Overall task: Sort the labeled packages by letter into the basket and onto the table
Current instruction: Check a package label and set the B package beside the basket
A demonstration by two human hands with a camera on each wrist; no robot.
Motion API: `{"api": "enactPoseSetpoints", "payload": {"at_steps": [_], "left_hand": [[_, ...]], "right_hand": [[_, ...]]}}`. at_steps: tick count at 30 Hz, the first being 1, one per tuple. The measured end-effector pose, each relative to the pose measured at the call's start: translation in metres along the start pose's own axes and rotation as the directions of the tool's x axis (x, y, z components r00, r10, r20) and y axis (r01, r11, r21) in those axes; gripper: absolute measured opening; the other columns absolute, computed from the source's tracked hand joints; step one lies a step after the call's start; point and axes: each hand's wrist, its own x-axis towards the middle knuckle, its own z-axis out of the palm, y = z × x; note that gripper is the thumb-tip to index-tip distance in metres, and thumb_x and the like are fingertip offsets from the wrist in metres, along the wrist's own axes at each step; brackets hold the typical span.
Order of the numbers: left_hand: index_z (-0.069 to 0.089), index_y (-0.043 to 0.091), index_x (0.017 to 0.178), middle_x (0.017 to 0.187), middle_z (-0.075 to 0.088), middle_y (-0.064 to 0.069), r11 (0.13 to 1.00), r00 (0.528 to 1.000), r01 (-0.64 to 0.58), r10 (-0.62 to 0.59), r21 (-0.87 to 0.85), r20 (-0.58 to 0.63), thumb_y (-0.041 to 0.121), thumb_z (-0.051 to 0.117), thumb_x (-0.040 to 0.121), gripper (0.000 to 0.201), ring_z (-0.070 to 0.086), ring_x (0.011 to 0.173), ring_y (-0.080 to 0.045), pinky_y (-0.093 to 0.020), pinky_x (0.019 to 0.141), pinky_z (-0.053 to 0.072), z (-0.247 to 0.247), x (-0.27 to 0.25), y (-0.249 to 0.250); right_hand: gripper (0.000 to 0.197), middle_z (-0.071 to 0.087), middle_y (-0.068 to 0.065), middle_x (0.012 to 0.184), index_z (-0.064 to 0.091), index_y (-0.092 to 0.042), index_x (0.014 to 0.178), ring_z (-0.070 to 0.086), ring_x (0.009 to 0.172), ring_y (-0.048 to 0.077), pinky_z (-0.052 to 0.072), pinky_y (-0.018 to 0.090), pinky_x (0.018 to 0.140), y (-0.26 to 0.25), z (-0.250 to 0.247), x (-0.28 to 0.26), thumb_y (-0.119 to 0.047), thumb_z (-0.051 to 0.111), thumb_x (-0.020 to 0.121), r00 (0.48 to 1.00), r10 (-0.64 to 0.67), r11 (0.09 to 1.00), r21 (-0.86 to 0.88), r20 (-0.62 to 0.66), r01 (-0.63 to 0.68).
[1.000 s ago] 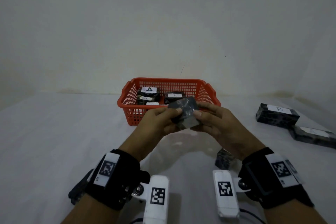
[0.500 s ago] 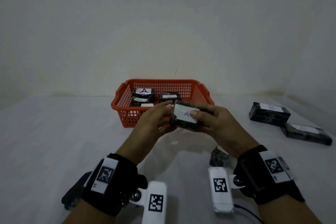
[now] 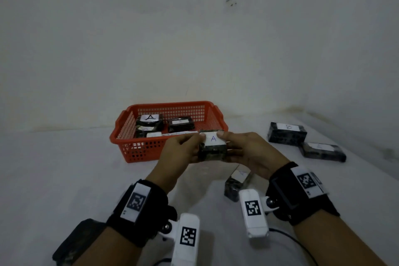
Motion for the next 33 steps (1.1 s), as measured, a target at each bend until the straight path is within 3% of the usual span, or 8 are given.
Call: {"api": "enactPoseSetpoints", "payload": {"at_steps": [3, 6, 10, 14, 16, 18, 26, 33], "left_hand": [[0.071, -0.005, 0.109, 0.109, 0.066, -0.036, 0.998, 0.995, 0.049, -0.051, 0.029, 0.080, 0.025, 0.061, 0.098, 0.033, 0.071, 0.099, -0.042, -0.047, 0.087, 0.062, 0.027, 0.016, 0.008], [0.069, -0.005, 0.110, 0.100, 0.073, -0.022, 0.994, 0.983, 0.105, -0.110, 0.040, 0.150, 0.021, 0.061, 0.098, 0.030, 0.074, 0.092, -0.034, -0.041, 0.083, 0.062, 0.061, 0.032, 0.017], [0.065, -0.010, 0.113, 0.108, 0.072, -0.029, 0.978, 0.961, 0.201, -0.208, 0.054, 0.184, 0.018, 0.064, 0.095, 0.033, 0.074, 0.094, -0.040, -0.045, 0.082, 0.062, 0.113, 0.058, 0.016], [0.065, -0.010, 0.105, 0.115, 0.068, -0.033, 0.957, 0.934, 0.259, -0.283, 0.131, 0.220, 0.013, 0.062, 0.094, 0.026, 0.069, 0.079, -0.036, -0.031, 0.053, 0.059, 0.157, 0.075, 0.007], [0.065, -0.004, 0.097, 0.118, 0.069, -0.029, 0.940, 0.917, 0.262, -0.313, 0.219, 0.248, 0.014, 0.061, 0.095, 0.018, 0.069, 0.084, -0.033, -0.034, 0.062, 0.062, 0.173, 0.082, -0.002], [0.065, -0.003, 0.114, 0.117, 0.069, -0.023, 0.920, 0.907, 0.252, -0.333, 0.302, 0.257, 0.017, 0.061, 0.096, 0.027, 0.071, 0.091, -0.031, -0.039, 0.077, 0.064, 0.187, 0.088, -0.013], [0.067, -0.001, 0.121, 0.121, 0.070, -0.019, 0.853, 0.909, 0.206, -0.348, 0.480, 0.228, 0.026, 0.065, 0.086, 0.044, 0.071, 0.109, -0.035, -0.047, 0.088, 0.061, 0.220, 0.109, -0.044], [0.066, -0.003, 0.120, 0.123, 0.068, -0.022, 0.770, 0.918, 0.084, -0.306, 0.632, 0.251, 0.023, 0.057, 0.096, 0.036, 0.066, 0.114, -0.037, -0.043, 0.097, 0.056, 0.234, 0.107, -0.043]], "right_hand": [[0.033, 0.080, 0.017, 0.096, 0.074, 0.001, 0.111, 0.077, 0.079, 0.023, 0.062, 0.030, 0.071, -0.013, -0.028, -0.010, -0.026, 0.074, 0.094, 0.997, 0.013, 0.999, -0.033, -0.071, -0.015], [0.032, 0.079, 0.019, 0.103, 0.075, -0.001, 0.113, 0.076, 0.087, 0.027, 0.063, 0.035, 0.081, -0.020, -0.061, -0.011, -0.027, 0.074, 0.094, 0.988, 0.027, 0.997, -0.072, -0.153, -0.038], [0.028, 0.079, 0.018, 0.108, 0.074, -0.007, 0.116, 0.075, 0.097, 0.031, 0.060, 0.045, 0.095, -0.023, -0.108, -0.010, -0.024, 0.075, 0.094, 0.968, 0.044, 0.997, -0.058, -0.249, -0.060], [0.024, 0.078, 0.015, 0.105, 0.071, -0.009, 0.115, 0.073, 0.091, 0.027, 0.060, 0.040, 0.084, -0.017, -0.144, -0.010, -0.021, 0.074, 0.094, 0.940, 0.103, 0.990, -0.061, -0.326, -0.129], [0.025, 0.077, 0.013, 0.100, 0.070, -0.007, 0.113, 0.073, 0.087, 0.027, 0.061, 0.037, 0.076, -0.011, -0.159, -0.009, -0.020, 0.075, 0.093, 0.920, 0.133, 0.982, -0.079, -0.370, -0.174], [0.021, 0.076, 0.013, 0.094, 0.069, -0.006, 0.106, 0.073, 0.083, 0.027, 0.060, 0.036, 0.069, -0.005, -0.170, -0.009, -0.020, 0.077, 0.092, 0.900, 0.154, 0.971, -0.107, -0.407, -0.215], [0.017, 0.073, 0.015, 0.083, 0.068, 0.000, 0.090, 0.071, 0.080, 0.031, 0.061, 0.050, 0.090, 0.008, -0.190, -0.008, -0.011, 0.079, 0.088, 0.844, 0.141, 0.947, -0.179, -0.518, -0.268], [0.023, 0.074, 0.020, 0.083, 0.070, 0.007, 0.090, 0.072, 0.076, 0.034, 0.064, 0.050, 0.083, 0.017, -0.198, -0.003, -0.012, 0.082, 0.085, 0.807, 0.109, 0.932, -0.222, -0.580, -0.286]]}}
